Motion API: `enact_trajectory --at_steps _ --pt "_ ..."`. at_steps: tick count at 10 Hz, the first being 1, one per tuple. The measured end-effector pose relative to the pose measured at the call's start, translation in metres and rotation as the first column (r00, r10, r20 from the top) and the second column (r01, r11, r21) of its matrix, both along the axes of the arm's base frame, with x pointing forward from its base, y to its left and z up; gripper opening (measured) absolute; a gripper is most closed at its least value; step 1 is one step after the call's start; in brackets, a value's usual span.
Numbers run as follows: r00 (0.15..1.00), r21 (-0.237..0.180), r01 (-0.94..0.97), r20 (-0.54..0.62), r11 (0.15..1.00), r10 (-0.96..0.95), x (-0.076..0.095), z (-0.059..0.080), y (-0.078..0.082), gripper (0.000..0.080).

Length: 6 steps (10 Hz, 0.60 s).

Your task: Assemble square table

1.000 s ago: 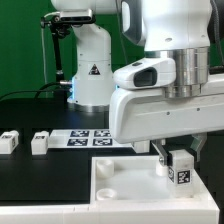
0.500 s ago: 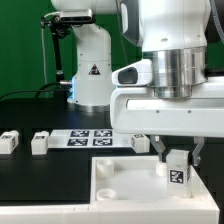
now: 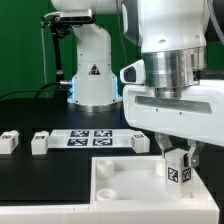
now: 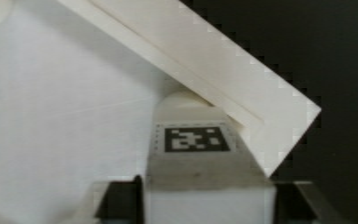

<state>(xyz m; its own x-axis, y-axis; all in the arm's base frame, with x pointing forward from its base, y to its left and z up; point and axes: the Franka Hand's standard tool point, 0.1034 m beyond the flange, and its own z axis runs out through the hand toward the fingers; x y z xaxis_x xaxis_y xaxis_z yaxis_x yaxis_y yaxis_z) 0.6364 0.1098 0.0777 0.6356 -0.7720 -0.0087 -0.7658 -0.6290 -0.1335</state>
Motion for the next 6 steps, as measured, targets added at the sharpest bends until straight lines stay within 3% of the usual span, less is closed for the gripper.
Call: enact_trajectory --at_steps 1,2,3,6 --pt "0.997 -0.009 -0.079 0.008 0.997 0.079 0.0003 0.0 -0.0021 0.0454" --pt "0.99 -0.017 -0.14 0.019 0.99 0.14 0.0007 -0.0005 -0.0025 0.0454" --pt "0.977 -0.026 -0.212 0.024 0.977 0.212 0.0006 -0.0006 -0.0025 0.0609" --pt "0.89 -0.065 -0.453 0.031 0.889 0.455 0.0 -0.0016 -0.0025 0.0648"
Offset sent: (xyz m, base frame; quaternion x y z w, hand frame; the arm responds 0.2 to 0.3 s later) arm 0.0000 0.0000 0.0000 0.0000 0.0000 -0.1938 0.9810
